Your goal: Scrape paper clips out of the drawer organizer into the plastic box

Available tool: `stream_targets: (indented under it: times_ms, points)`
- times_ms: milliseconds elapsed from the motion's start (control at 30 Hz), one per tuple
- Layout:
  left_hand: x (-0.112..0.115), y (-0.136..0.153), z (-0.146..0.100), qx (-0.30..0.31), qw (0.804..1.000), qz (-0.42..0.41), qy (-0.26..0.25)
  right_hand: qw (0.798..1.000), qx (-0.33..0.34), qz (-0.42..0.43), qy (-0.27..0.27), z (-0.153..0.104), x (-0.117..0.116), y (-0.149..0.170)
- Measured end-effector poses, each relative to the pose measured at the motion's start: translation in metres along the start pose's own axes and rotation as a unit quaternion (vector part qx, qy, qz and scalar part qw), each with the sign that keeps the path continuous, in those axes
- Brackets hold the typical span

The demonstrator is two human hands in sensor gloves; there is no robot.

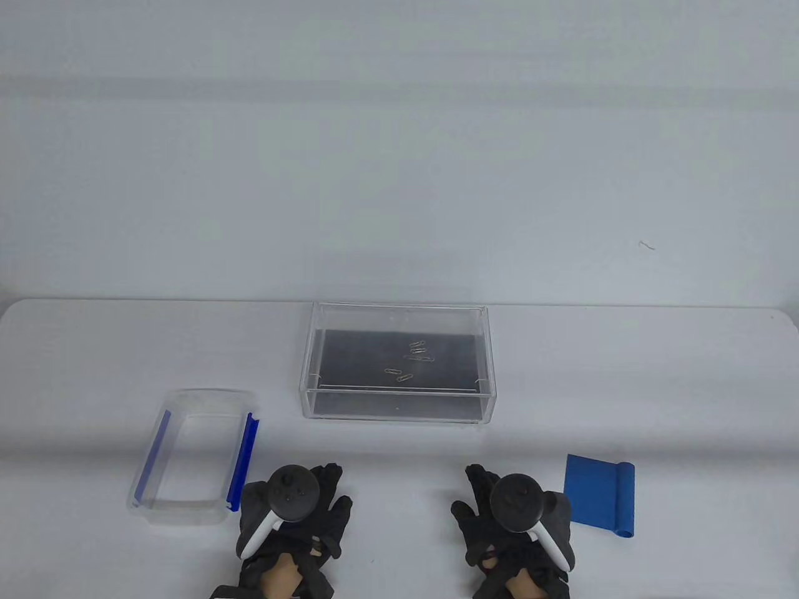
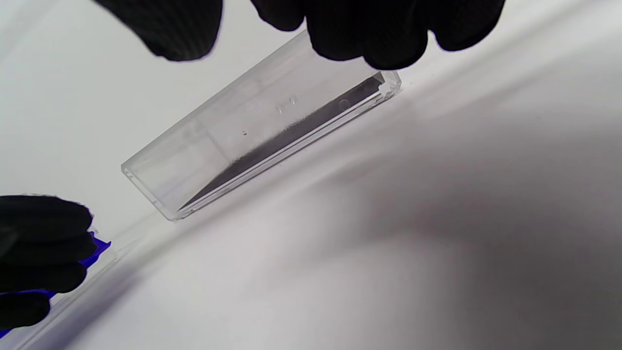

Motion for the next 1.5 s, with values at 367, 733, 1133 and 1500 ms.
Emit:
stream_targets:
  times_ms: [367,733,1133,1500]
  points:
    - [0.001,0.000,0.001,-0.001,1.000,-0.001,0.010,1.000,0.009,-0.014,-0.019,0.002,-0.007,-0.003]
    - [0.003,-0.002,0.000,-0.005,1.000,0.008,0.023,0.998,0.017,-0.037,-0.047,0.005,-0.020,-0.008]
    - [0.000,-0.003,-0.003,-0.005,1.000,-0.018,0.024,1.000,0.004,0.008,0.009,0.002,0.012,0.006]
    - [0.000,-0.006,-0.004,0.004,0.999,-0.022,0.025,0.969,-0.158,0.042,0.186,-0.020,0.106,0.113]
Point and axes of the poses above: the tracker on the back of each hand, its own y axis roughly to the little-finger side, its own z axis roughly from the wrist to the fingertips, x = y × z, the point moved 4 cm from there along z, roughly from the wrist to the fingertips, and after that the axes turned 7 degrees about -z, right-handed, at the moved point
